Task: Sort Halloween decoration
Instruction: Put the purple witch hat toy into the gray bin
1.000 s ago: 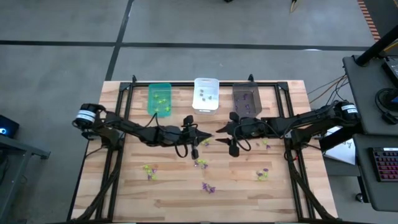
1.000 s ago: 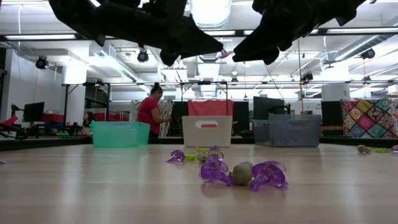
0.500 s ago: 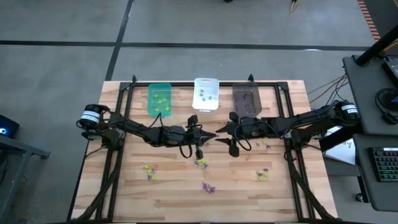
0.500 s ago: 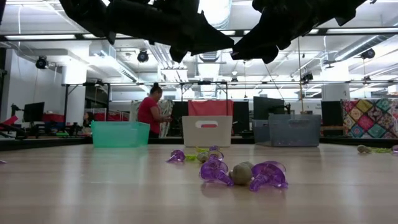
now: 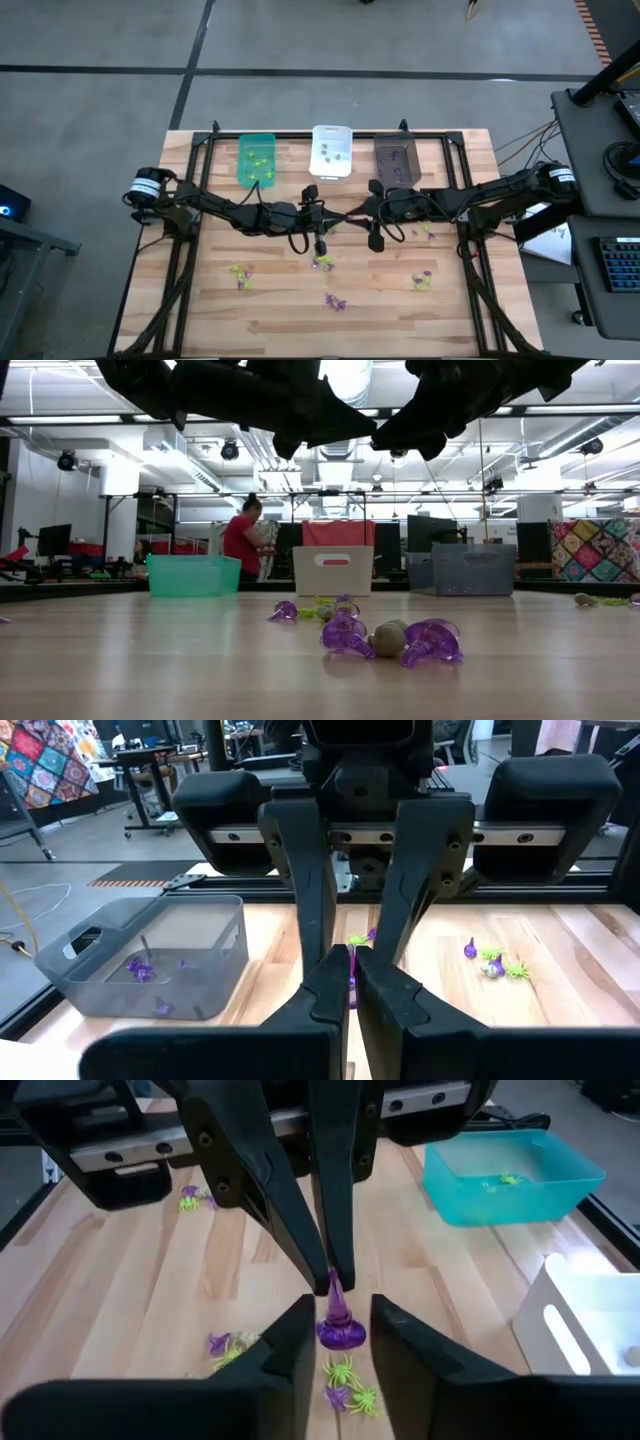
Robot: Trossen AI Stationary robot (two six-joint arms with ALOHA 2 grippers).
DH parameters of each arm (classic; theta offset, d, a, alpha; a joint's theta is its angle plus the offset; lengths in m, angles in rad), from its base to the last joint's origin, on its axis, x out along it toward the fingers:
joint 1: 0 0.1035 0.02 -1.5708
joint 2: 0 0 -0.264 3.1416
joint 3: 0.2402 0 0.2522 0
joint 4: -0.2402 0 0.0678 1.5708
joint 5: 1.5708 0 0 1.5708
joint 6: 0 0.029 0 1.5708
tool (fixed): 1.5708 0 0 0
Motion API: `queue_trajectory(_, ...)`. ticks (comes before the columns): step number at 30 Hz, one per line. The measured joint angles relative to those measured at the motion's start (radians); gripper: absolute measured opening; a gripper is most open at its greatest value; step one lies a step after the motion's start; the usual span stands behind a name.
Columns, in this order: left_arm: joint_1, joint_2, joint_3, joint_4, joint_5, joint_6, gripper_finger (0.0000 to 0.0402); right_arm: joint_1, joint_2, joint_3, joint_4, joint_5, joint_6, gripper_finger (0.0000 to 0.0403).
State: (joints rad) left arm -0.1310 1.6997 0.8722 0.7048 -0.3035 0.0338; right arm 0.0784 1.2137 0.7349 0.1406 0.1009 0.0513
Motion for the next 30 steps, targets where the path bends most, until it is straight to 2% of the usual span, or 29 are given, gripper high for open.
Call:
queue_trajectory(6,-0.001,0.000,0.000,-0.002,0.000,-0.009,0.0000,0.000,0.000,0.000,0.000,0.003,0.000,0.0029)
queue_trajectory(15,-0.001,-0.002,0.000,-0.005,0.001,-0.021,0.0007,0.000,0.000,0.000,-0.002,0.003,0.003,0.0025)
queue_trajectory(25,0.000,-0.016,0.000,-0.041,0.000,-0.011,0.0098,-0.017,0.000,0.000,-0.049,0.012,0.020,0.0025)
queue_trajectory(30,0.000,-0.055,0.000,-0.127,-0.001,-0.017,0.0133,-0.096,0.000,0.059,-0.289,0.183,0.103,0.0025)
